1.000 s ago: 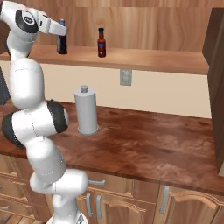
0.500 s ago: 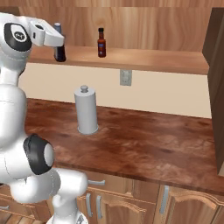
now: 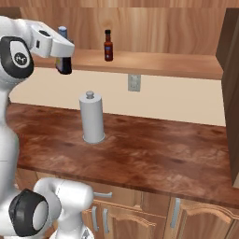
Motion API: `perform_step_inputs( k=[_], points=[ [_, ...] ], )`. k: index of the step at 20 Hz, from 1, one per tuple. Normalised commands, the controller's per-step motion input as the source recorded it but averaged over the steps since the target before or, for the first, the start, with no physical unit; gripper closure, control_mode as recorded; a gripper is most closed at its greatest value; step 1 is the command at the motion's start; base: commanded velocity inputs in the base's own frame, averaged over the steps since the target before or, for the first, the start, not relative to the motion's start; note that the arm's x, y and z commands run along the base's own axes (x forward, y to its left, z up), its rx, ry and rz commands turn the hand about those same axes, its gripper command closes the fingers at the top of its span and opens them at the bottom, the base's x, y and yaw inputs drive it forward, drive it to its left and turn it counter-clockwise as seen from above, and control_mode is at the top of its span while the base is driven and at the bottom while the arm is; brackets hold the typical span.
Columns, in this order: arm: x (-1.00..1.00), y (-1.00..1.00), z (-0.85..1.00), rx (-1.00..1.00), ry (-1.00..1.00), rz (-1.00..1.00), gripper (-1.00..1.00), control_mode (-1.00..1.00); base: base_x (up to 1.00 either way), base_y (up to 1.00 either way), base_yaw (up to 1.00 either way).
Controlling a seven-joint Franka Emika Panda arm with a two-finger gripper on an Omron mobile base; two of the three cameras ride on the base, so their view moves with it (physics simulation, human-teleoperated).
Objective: Move the condiment bottle and condiment bottle from the cabinet to the dining counter.
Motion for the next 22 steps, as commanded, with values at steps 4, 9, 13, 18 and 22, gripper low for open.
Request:
perform_step_inputs(
  k=[4,9,13,18,22],
  points=[
    [-0.95,-0.02,-0.07,0.0,0.12,0.12,1.0,-1.0,0.0,0.0,0.0],
    [-0.94,0.0,-0.2,-0.02,0.13,0.1,1.0,-1.0,0.0,0.0,0.0],
    [-0.71,0.0,-0.3,-0.07,0.14,0.11,1.0,-1.0,0.0,0.0,0.0],
    [-0.43,0.01,-0.36,-0.11,0.11,0.09,1.0,-1.0,0.0,0.0,0.0],
    [-0.15,0.02,-0.46,-0.14,0.14,0.07,1.0,-1.0,0.0,0.0,0.0]
  ],
)
